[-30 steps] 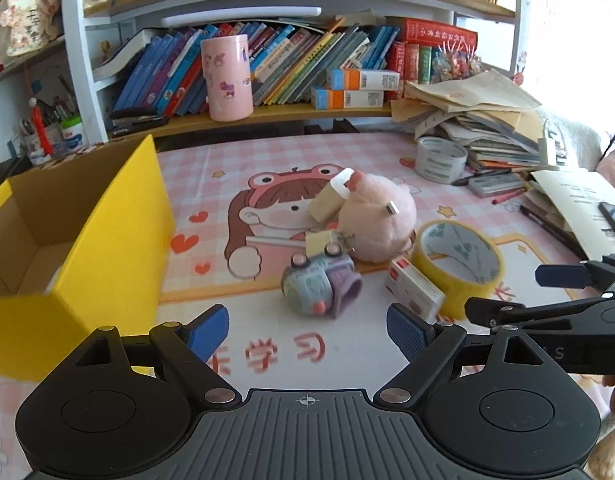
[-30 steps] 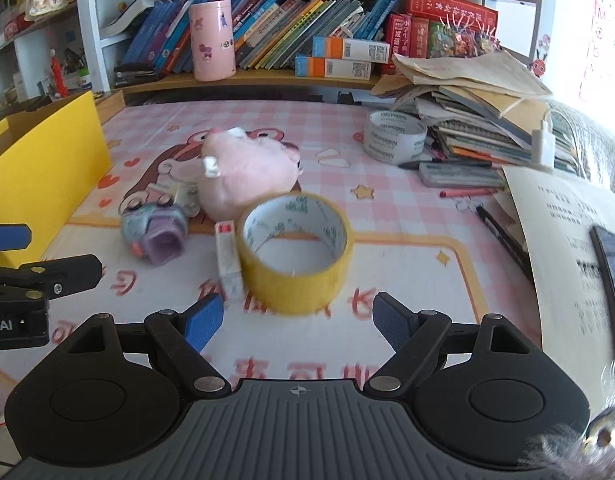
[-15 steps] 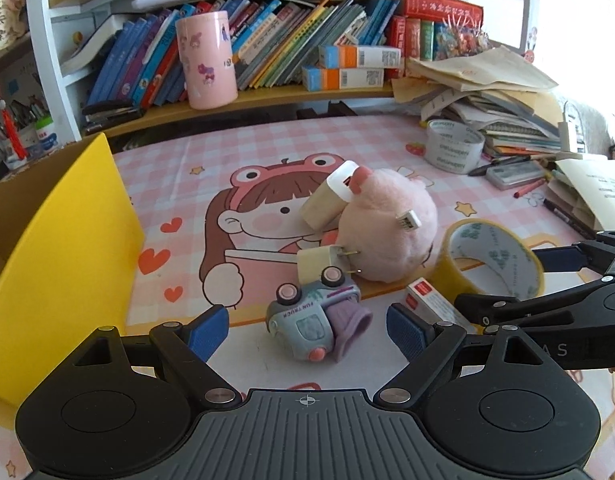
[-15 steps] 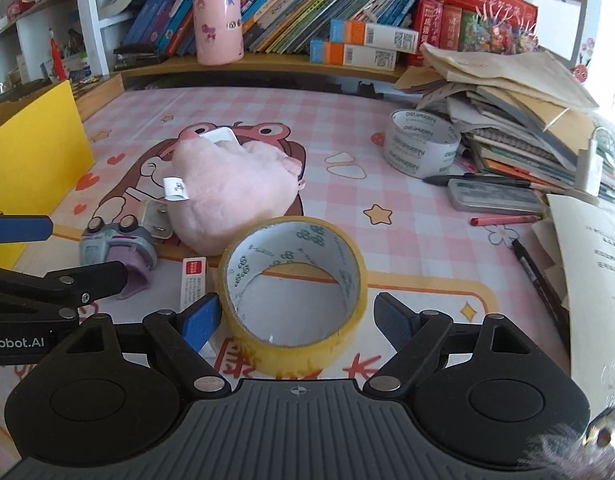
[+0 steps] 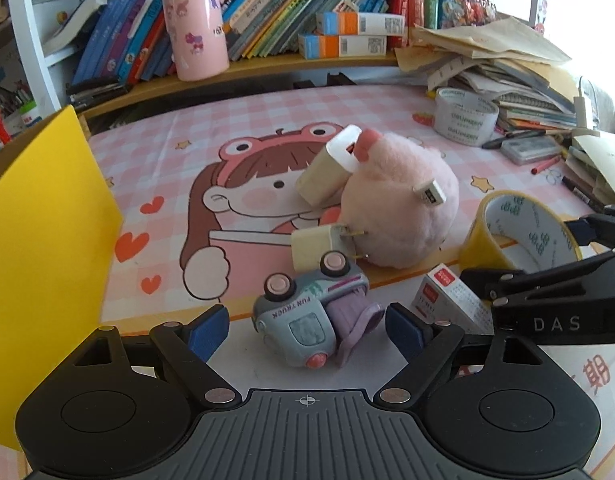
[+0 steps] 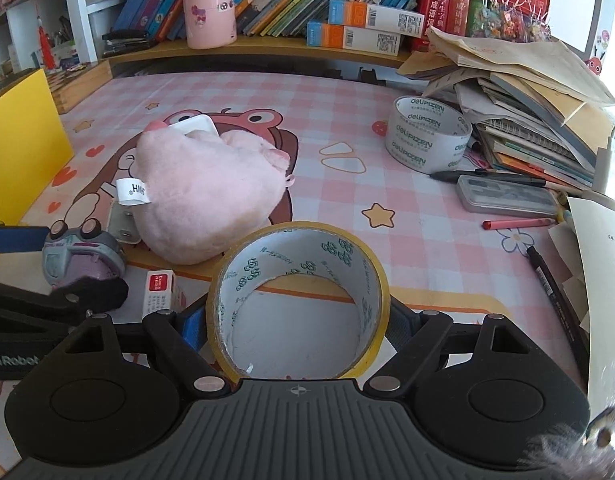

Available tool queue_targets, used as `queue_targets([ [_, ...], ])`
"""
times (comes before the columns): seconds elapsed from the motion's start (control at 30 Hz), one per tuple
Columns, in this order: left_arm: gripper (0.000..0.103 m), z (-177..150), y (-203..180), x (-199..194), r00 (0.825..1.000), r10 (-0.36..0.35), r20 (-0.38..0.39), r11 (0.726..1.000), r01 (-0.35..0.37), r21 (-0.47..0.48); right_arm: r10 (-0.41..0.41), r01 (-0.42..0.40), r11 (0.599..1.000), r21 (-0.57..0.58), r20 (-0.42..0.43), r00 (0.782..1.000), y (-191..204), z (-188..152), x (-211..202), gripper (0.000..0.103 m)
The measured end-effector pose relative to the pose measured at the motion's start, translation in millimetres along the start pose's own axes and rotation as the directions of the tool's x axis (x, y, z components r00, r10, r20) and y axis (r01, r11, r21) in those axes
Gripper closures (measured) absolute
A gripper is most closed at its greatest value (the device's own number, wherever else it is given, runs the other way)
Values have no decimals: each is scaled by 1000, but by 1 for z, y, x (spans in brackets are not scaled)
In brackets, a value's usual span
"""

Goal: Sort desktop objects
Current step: 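Close the right tool on the tape roll while the left tool grasps the blue-grey toy truck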

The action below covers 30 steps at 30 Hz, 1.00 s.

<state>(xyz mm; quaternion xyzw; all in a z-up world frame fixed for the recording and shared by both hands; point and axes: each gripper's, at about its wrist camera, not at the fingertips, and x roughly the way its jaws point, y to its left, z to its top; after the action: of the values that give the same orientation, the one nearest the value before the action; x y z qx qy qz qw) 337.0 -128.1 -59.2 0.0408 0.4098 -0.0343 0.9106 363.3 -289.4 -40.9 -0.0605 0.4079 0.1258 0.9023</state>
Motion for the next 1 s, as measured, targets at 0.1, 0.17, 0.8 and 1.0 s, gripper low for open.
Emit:
queue_targets([
  [0.1,22,-3,1,2,1000,6,-1,1000,-6,1,-6,6,1000,2,-2,1000,0,0,1,21],
  [0.17,30,-5,3,2,1000,-16,10,1000,16,-3,-5,5,1000,4,-3,1000,0,0,2,21],
  [0.8,37,-2,28,-53,988,-71,135,989,87,-123,-26,21,998,55,77,997,-2,-4,-33,22],
  [1.0,36,-6,36,-83,980,-89,179,980,118,-162,-12,3,996,84,105,994,3,-9,-59,22],
])
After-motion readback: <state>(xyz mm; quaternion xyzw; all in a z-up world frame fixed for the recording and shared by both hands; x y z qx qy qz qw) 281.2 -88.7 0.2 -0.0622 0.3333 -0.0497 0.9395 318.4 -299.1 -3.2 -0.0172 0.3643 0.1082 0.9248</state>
